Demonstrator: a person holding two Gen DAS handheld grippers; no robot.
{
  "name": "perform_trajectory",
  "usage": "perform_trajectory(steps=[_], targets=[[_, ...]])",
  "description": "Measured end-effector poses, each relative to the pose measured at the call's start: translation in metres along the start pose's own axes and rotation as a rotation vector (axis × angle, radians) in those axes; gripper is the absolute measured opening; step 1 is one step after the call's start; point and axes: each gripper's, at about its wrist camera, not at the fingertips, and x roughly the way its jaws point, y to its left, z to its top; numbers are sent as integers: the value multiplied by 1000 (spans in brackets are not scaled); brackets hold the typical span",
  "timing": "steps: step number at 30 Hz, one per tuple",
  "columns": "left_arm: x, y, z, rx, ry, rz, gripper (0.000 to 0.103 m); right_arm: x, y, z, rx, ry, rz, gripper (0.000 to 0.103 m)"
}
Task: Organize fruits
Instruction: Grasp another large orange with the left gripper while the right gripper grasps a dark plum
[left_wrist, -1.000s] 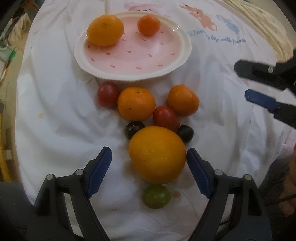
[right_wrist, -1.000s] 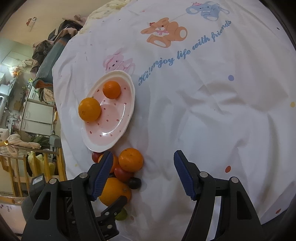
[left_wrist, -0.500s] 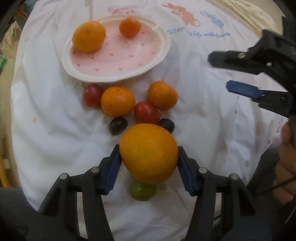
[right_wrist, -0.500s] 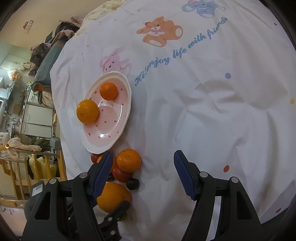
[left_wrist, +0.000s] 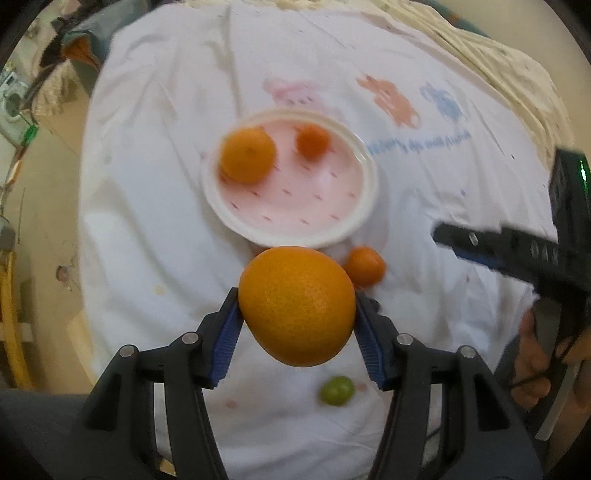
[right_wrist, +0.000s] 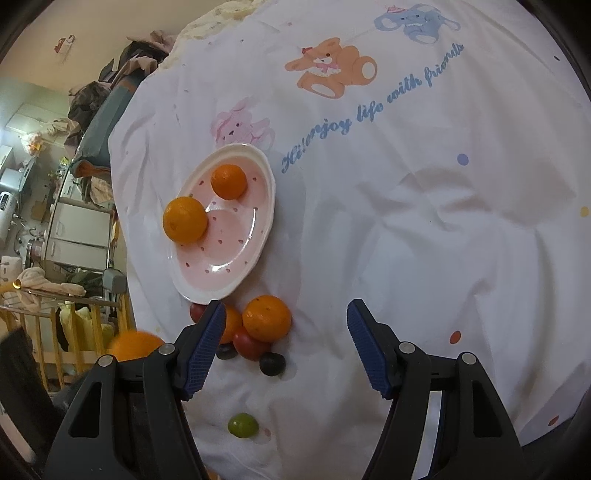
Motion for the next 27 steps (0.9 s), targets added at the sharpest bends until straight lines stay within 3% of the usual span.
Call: perform_trajectory(steps=[9, 13, 17, 22, 27], targets=[[11, 54, -2, -107, -56, 30, 54, 12, 9, -6, -86, 63, -42, 71], [15, 75, -7, -185, -16, -15, 54, 27, 23, -14, -142, 135, -5, 71], [13, 85, -10, -193, -26, 23, 54, 43, 35, -22, -196, 186, 9, 71], [14, 95, -13, -222, -16, 2, 54, 60, 52, -34, -301, 234, -48, 57], [14, 95, -13, -221, -13, -4, 54, 76, 62, -47, -405, 271, -125, 51]])
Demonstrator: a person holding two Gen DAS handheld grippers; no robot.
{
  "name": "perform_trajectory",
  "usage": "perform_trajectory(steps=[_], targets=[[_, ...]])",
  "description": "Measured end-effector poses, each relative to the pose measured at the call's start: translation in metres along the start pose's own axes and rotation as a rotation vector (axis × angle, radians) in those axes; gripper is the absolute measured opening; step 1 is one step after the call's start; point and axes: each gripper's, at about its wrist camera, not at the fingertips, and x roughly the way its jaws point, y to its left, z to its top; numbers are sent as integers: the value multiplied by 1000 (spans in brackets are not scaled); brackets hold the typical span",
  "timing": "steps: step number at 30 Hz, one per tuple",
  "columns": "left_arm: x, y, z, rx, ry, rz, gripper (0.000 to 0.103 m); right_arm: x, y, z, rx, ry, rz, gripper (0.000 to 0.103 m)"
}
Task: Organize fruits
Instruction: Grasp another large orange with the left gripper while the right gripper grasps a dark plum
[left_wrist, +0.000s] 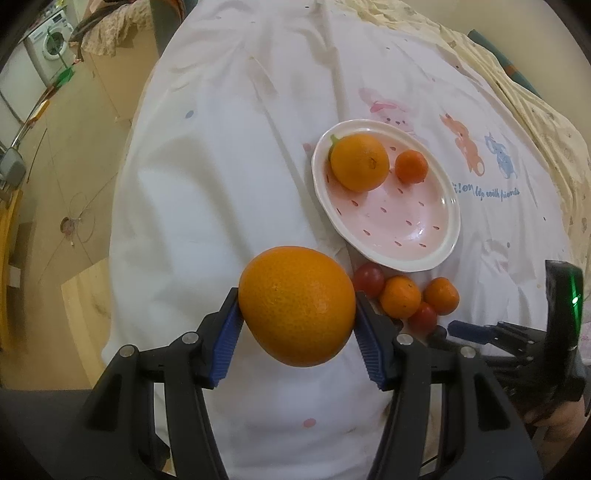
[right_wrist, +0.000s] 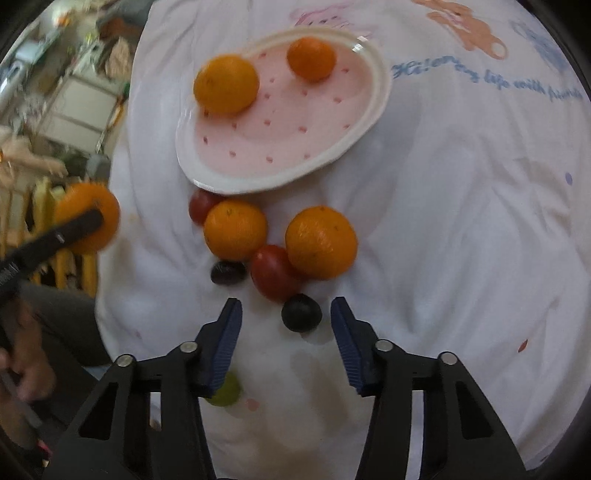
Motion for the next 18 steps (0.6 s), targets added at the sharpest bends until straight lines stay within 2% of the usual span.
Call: perform_trajectory(steps=[2, 4, 6, 8, 18], targets=[[1, 1, 0, 0, 7, -7, 54, 4, 6, -2, -42, 7, -36, 50], [1, 0, 0, 4, 11, -12, 54, 8, 13, -4, -91, 10, -79, 41], [1, -1, 0, 10, 12, -12, 54, 10, 16, -5, -115, 12, -107, 36], [2, -2, -1, 13, 14, -12, 54, 12, 17, -7, -134, 13, -138, 28], [4, -3, -3, 12, 6, 5, 54, -8, 9, -11, -105, -6, -63, 26]])
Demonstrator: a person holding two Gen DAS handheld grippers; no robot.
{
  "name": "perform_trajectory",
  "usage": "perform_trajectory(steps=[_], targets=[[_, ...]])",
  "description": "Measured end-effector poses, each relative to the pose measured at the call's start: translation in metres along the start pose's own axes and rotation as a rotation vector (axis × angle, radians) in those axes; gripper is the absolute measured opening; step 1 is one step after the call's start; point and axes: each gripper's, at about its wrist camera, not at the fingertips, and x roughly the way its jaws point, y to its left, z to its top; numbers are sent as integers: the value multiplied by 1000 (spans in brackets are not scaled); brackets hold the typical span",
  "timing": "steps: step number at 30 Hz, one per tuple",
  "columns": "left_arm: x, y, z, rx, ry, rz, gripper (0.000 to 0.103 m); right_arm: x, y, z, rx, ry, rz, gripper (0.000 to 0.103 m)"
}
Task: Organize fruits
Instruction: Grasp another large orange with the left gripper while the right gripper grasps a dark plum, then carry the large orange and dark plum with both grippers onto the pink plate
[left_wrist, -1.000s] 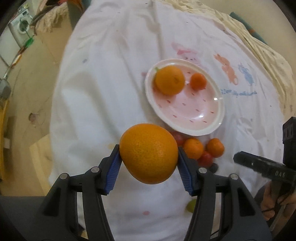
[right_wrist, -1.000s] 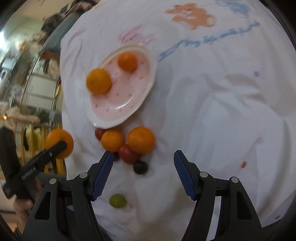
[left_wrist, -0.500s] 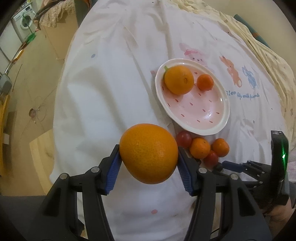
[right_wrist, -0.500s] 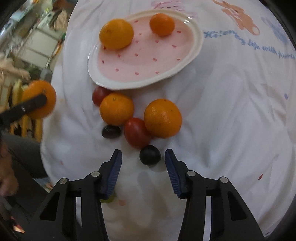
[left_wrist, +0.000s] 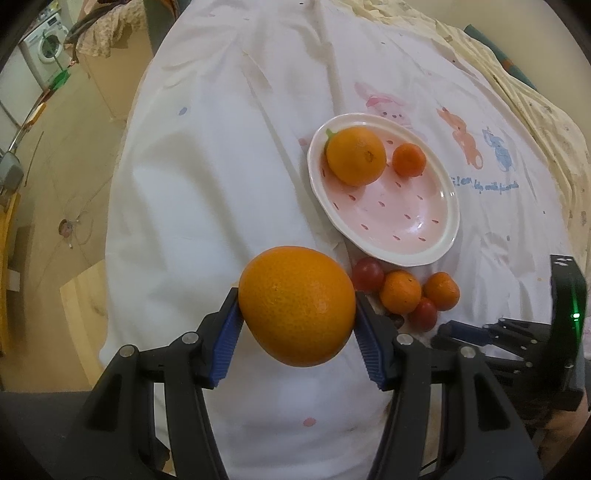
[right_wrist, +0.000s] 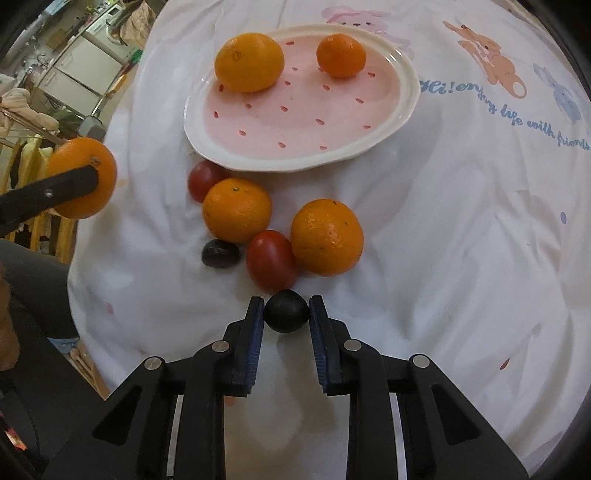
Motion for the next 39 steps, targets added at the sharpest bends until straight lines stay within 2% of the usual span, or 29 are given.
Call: perform_trajectory(steps=[9, 12, 16, 19, 27, 32, 39], targets=[[6, 1, 0, 23, -3, 34, 54, -40, -20, -3, 51, -82, 85, 26], [2, 0, 1, 12, -12, 15, 54, -61, -28, 1, 80, -165, 121, 26], [-2, -11, 8, 23, -30, 8, 54, -95, -38, 13, 132, -317, 186, 26], [0, -24, 17, 50, -32, 17, 54, -105, -42, 23, 154, -371, 197, 26], [15, -51, 40, 121, -25, 47, 54, -105, -62, 48, 195, -395, 206, 26], [28, -63, 51, 167, -7, 36, 54, -98, -66, 68, 170, -392, 187, 26], [58, -79, 64, 219, 44, 51, 54, -76, -81, 92, 180, -341, 162, 26]])
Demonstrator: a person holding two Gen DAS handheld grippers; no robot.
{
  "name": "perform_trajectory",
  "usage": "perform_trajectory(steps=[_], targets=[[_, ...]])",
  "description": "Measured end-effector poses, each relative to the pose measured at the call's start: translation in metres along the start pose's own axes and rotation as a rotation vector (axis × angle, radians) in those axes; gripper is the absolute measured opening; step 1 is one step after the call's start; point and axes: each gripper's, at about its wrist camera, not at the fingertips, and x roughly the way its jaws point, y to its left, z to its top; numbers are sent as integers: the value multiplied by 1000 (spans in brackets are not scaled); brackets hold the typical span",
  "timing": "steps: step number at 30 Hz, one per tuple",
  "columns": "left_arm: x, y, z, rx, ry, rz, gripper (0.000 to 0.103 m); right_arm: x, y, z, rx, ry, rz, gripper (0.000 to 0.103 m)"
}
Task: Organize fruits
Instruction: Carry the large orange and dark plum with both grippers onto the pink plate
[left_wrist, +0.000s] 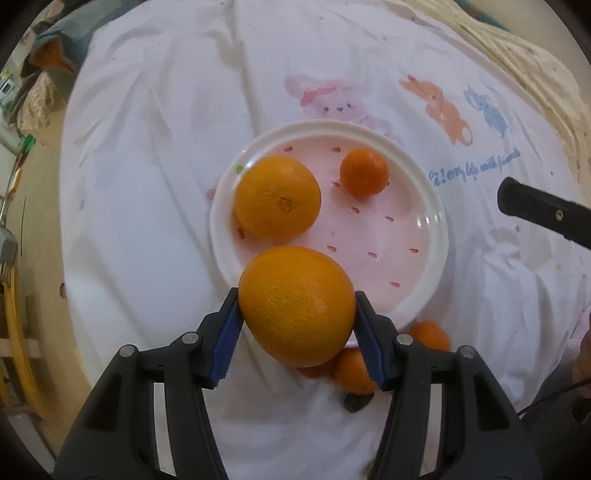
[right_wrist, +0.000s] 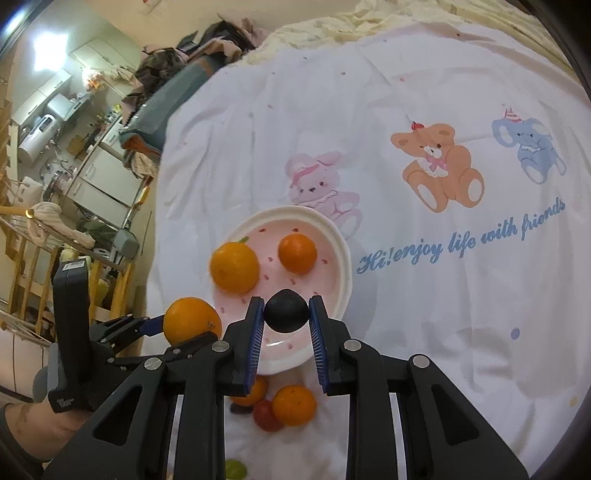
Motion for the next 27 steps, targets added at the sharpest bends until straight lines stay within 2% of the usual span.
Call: perform_trajectory(steps=[9, 13, 23, 25, 27], targets=[[28, 3, 19, -51, 42, -30, 54, 30, -11, 12, 19, 55, -17, 26], [33, 1, 23, -49, 40, -22, 54, 47, -22, 15, 81, 96, 37, 26], [36, 8, 20, -105, 35, -67, 57, 68, -27, 16, 127, 141, 60, 27], [35, 10, 20, -119, 30, -84, 59, 68, -26, 15, 124, 142, 57, 29], [31, 9, 21, -121, 21, -92, 73, 69, -26, 15, 123, 140, 57, 29]])
